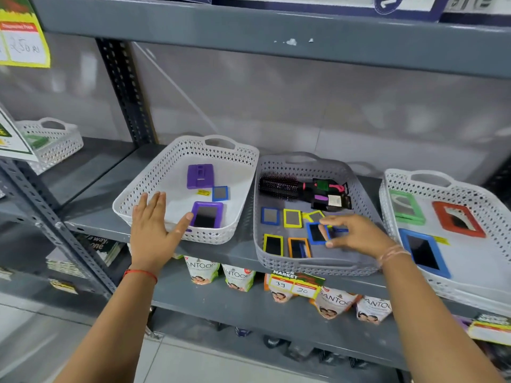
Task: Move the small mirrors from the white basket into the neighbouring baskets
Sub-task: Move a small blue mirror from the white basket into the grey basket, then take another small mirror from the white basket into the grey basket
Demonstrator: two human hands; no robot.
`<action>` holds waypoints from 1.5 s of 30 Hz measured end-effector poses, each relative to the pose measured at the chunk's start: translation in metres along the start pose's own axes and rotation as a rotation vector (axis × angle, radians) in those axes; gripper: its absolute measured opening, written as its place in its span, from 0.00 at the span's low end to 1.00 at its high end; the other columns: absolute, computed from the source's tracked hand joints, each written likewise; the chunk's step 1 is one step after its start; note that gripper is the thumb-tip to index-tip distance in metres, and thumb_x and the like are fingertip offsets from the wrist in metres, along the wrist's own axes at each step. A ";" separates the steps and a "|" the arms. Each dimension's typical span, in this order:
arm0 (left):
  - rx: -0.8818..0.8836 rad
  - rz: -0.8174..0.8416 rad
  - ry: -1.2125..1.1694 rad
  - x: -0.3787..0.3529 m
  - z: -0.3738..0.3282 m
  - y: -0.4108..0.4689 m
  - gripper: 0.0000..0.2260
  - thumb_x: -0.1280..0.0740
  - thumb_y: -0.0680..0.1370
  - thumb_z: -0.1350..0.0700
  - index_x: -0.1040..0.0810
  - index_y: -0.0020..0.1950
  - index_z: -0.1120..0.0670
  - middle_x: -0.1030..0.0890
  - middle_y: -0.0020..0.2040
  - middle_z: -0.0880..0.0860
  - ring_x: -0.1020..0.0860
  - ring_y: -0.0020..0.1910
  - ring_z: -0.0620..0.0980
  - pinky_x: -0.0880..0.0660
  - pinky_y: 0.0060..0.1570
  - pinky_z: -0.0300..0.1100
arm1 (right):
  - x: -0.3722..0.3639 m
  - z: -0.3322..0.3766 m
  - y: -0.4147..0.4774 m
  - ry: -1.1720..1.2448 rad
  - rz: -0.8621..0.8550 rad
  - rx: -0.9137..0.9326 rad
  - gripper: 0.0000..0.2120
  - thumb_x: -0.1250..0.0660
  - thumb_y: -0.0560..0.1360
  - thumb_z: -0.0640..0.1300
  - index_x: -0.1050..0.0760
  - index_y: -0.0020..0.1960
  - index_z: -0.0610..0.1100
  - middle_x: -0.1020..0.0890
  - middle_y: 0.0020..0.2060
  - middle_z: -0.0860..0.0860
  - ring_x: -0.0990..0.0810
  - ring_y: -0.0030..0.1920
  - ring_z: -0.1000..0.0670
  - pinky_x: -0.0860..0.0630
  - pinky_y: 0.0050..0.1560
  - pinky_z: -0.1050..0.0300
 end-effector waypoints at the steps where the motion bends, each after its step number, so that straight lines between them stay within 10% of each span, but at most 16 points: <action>1: 0.003 0.001 0.000 0.000 0.000 0.000 0.41 0.48 0.69 0.32 0.38 0.71 0.62 0.37 0.72 0.60 0.48 0.73 0.54 0.55 0.71 0.49 | -0.002 -0.005 -0.002 -0.070 0.028 -0.023 0.26 0.26 0.66 0.34 0.26 0.63 0.41 0.26 0.66 0.46 0.29 0.67 0.49 0.38 0.65 0.64; 9: 0.004 0.014 0.013 0.000 0.000 0.000 0.42 0.49 0.69 0.31 0.39 0.72 0.61 0.37 0.72 0.60 0.49 0.73 0.53 0.55 0.71 0.47 | -0.009 -0.012 -0.004 -0.313 0.131 -0.066 0.13 0.28 0.64 0.32 0.17 0.45 0.45 0.15 0.50 0.52 0.20 0.55 0.54 0.27 0.60 0.63; 19: 0.007 0.013 0.011 0.000 0.000 0.000 0.42 0.49 0.69 0.31 0.39 0.72 0.61 0.37 0.72 0.59 0.49 0.73 0.54 0.55 0.71 0.48 | -0.008 -0.007 -0.007 -0.344 0.094 -0.076 0.11 0.27 0.65 0.34 0.17 0.47 0.43 0.15 0.51 0.50 0.21 0.56 0.52 0.32 0.53 0.68; 23: 0.003 0.016 0.008 0.001 -0.001 -0.001 0.42 0.49 0.69 0.32 0.39 0.72 0.61 0.37 0.72 0.60 0.49 0.73 0.54 0.55 0.71 0.48 | 0.004 -0.003 -0.012 -0.317 0.101 -0.132 0.25 0.25 0.65 0.37 0.25 0.62 0.43 0.23 0.64 0.47 0.27 0.65 0.48 0.32 0.63 0.59; 33: -0.006 -0.030 -0.003 0.000 0.000 -0.001 0.39 0.45 0.70 0.34 0.36 0.70 0.62 0.35 0.71 0.61 0.48 0.73 0.54 0.51 0.71 0.52 | -0.017 0.147 0.083 -0.199 0.115 0.436 0.29 0.31 0.72 0.42 0.37 0.71 0.44 0.37 0.73 0.50 0.40 0.73 0.55 0.49 0.68 0.69; 45: -0.013 -0.118 -0.014 -0.005 0.005 0.002 0.35 0.41 0.71 0.37 0.35 0.70 0.59 0.37 0.70 0.51 0.46 0.72 0.50 0.52 0.70 0.45 | -0.114 0.172 0.210 -0.684 0.354 0.389 0.15 0.30 0.70 0.40 0.22 0.57 0.41 0.18 0.56 0.45 0.21 0.57 0.43 0.25 0.59 0.53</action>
Point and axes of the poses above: each hand's wrist, its own y-axis towards the middle knuckle, its own x-axis out of the back of the hand, z = x × y, the point moved 5 cm from there along y, towards the middle knuckle
